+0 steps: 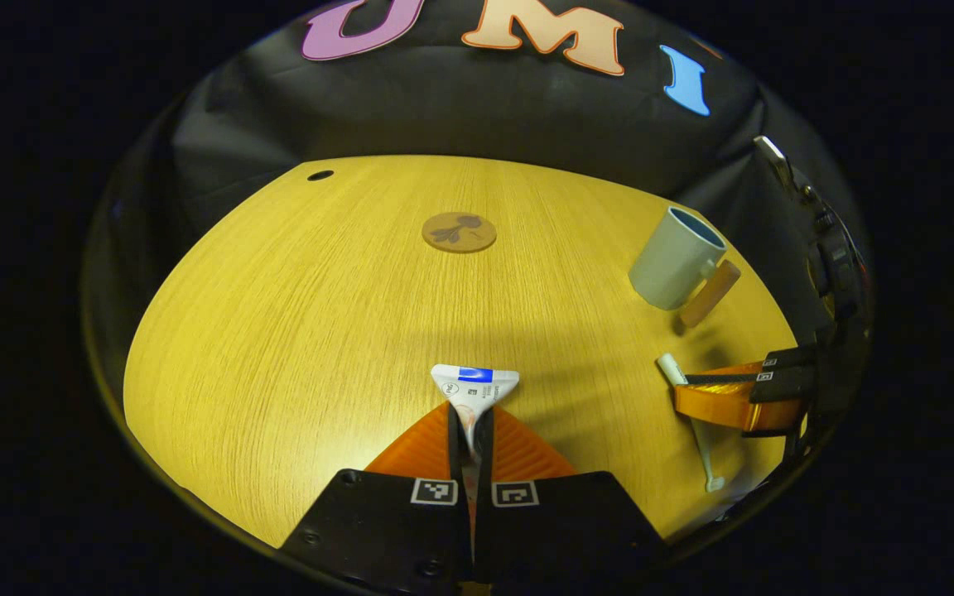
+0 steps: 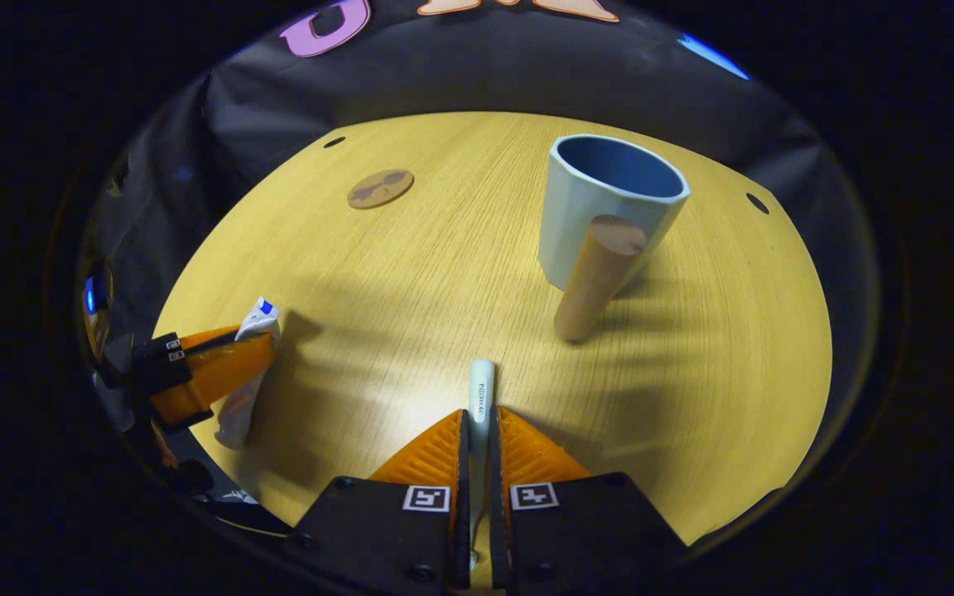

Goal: Put the toothbrush and toothpaste on the desktop into the cup, then pick up the cup and place it on the coaster on the desktop.

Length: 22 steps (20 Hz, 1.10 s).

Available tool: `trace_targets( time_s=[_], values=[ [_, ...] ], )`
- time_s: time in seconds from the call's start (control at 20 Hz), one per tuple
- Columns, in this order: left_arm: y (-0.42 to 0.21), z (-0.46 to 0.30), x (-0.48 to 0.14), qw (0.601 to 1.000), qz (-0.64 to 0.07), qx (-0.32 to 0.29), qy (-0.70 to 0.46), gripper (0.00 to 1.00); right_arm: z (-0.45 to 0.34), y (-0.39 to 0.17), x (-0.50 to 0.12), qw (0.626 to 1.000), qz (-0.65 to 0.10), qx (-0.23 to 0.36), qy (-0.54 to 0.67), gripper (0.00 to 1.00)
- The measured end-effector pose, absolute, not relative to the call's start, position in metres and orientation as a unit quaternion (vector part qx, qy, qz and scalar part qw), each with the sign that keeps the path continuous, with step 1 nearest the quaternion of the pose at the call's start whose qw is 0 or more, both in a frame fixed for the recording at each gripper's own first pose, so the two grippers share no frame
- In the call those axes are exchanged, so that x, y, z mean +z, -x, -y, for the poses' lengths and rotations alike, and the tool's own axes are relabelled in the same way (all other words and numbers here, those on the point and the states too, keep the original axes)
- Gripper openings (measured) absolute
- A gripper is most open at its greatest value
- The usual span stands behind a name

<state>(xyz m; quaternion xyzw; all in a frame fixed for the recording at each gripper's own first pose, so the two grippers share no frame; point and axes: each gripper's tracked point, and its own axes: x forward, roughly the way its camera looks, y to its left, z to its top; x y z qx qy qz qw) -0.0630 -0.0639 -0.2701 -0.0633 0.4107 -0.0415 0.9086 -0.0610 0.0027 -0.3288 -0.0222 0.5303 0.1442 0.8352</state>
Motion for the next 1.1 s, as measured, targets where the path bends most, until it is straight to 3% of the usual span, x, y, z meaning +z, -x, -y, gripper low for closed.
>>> trace_targets(
  time_s=[0.5,1.1],
  values=[
    [0.05,0.07,-0.211,0.93,-0.355,-0.066,0.066,0.0,-0.004,0.043,-0.3,0.878,-0.44,0.186,-0.029,0.12],
    [0.023,0.071,-0.159,0.947,-0.307,-0.066,0.073,0.0,0.007,-0.037,-0.216,0.928,-0.313,0.19,-0.062,0.12]
  ],
)
